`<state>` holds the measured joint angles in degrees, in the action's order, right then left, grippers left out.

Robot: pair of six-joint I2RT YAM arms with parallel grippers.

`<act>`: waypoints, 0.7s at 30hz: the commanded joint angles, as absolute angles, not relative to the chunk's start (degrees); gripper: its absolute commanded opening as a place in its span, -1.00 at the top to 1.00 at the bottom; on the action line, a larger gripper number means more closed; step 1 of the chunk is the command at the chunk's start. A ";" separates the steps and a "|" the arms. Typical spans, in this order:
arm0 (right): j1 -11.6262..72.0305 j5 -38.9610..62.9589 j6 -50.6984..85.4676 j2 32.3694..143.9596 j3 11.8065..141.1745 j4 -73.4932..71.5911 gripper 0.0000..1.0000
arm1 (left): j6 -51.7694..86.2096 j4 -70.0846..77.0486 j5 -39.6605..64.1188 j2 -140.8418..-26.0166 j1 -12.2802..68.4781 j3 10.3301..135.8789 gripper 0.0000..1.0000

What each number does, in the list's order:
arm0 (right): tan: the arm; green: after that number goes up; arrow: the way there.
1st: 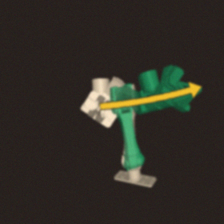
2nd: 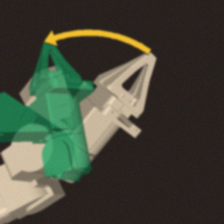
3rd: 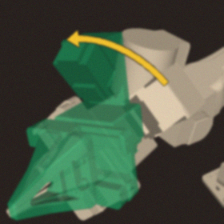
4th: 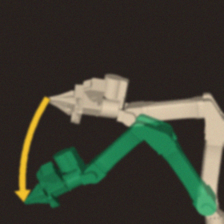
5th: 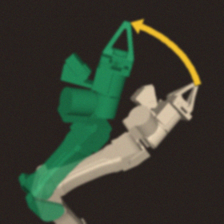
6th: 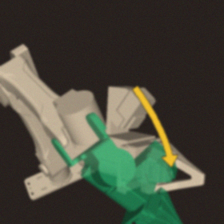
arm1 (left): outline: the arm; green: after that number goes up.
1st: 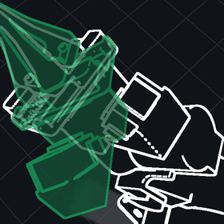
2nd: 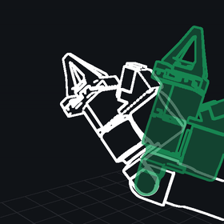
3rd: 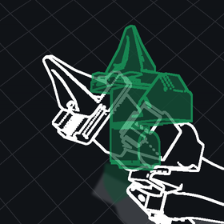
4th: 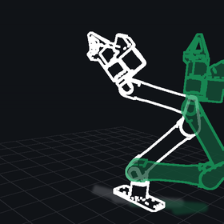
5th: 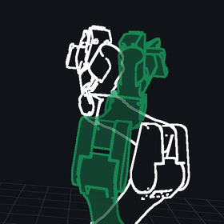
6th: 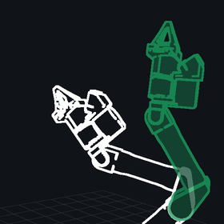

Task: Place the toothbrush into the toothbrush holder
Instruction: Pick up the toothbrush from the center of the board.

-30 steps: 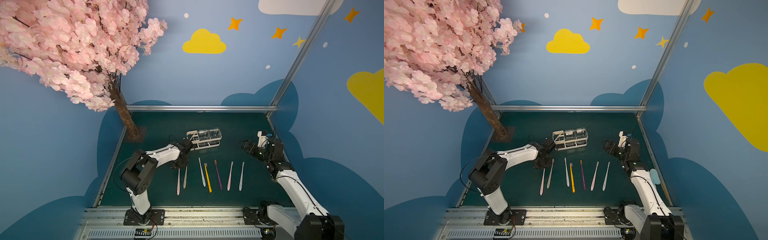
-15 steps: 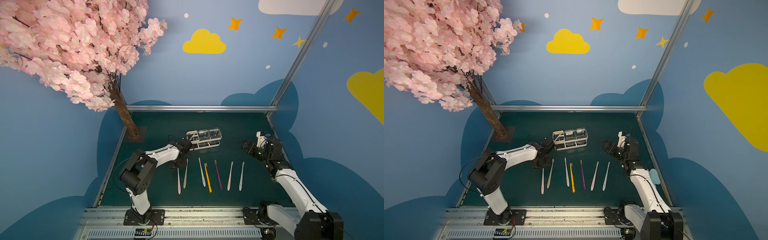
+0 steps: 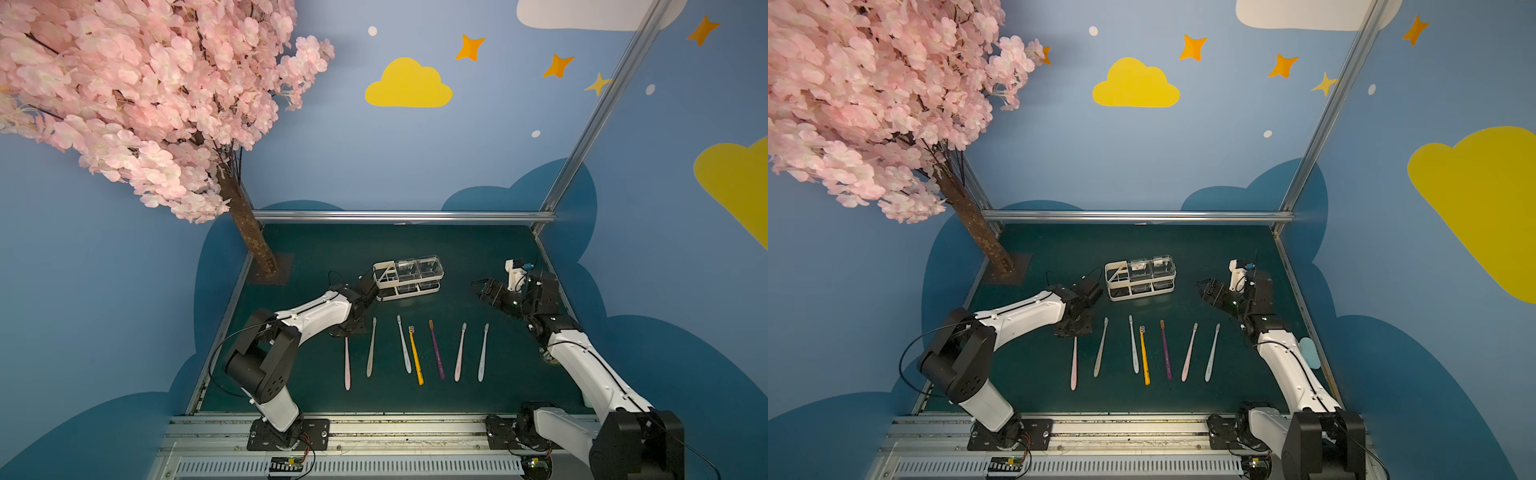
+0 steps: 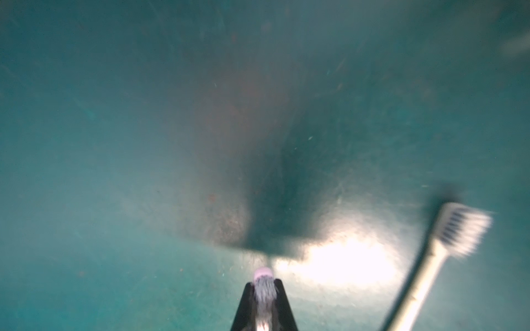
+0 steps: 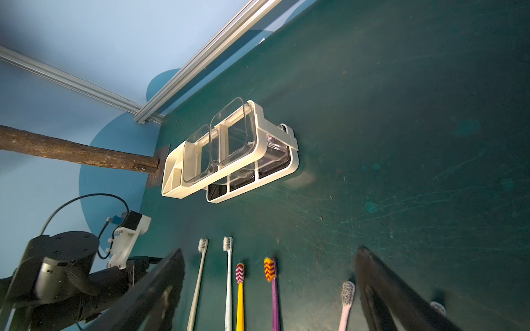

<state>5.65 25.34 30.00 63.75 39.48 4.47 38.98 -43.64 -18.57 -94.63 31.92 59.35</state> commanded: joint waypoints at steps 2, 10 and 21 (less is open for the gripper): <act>6.58 27.63 28.74 65.20 41.72 4.39 -0.84 | 38.51 -45.23 -19.26 -91.32 31.82 60.28 0.94; 8.59 30.46 27.52 66.78 42.80 3.99 -0.84 | 37.77 -45.35 -18.74 -89.68 31.82 61.50 0.94; 15.02 37.70 24.24 70.76 45.72 2.75 -0.84 | 37.71 -46.39 -16.80 -84.83 31.82 62.16 0.95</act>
<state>13.10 34.68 26.68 70.22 43.40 3.38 38.54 -44.62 -17.58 -86.96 31.92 60.55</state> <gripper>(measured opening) 0.921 0.093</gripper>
